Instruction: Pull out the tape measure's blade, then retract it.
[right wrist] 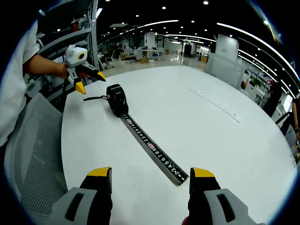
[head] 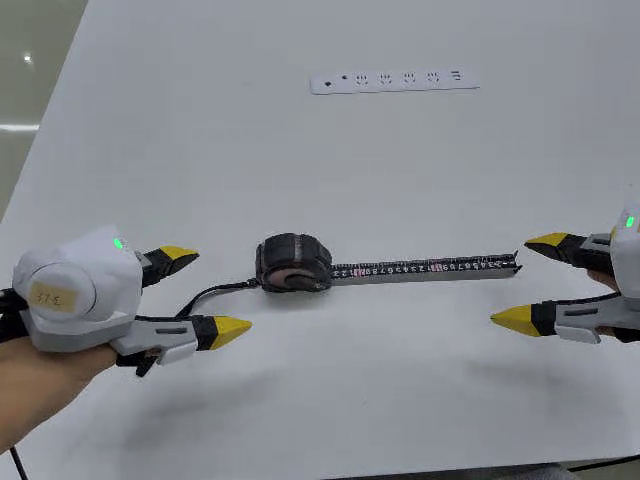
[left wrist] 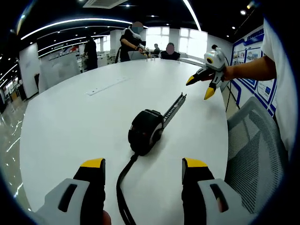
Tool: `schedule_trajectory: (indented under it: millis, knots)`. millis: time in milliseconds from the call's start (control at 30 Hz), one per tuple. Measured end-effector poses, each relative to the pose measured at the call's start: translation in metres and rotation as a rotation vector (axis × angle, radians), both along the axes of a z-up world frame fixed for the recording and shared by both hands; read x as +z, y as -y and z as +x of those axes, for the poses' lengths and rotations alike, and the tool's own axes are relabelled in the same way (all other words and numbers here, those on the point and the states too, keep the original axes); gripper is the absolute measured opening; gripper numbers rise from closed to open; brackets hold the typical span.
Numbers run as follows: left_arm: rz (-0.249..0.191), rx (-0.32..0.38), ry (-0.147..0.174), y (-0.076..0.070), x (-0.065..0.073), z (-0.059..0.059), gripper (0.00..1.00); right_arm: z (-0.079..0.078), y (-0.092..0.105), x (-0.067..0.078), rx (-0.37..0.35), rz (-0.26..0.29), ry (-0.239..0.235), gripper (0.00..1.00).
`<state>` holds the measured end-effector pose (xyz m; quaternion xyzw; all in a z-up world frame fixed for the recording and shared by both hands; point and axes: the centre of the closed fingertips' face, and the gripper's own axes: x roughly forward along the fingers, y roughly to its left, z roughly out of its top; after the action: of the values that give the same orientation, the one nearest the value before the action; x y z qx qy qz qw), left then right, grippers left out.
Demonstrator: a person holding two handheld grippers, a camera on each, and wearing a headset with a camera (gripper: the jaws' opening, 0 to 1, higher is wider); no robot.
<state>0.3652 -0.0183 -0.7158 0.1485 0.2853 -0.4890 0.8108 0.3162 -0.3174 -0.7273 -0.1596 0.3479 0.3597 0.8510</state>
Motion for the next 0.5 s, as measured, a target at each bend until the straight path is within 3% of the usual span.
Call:
schedule_trajectory:
  millis: [200, 500]
  knots:
    - [-0.017, 0.033, 0.022, -0.009, 0.009, -0.004, 0.69, -0.013, -0.004, 0.007, -0.036, 0.025, 0.024, 0.7]
    - [-0.019, 0.053, 0.042, -0.021, 0.007, -0.025, 0.72, -0.026, -0.017, 0.015, -0.067, 0.059, 0.052, 0.8]
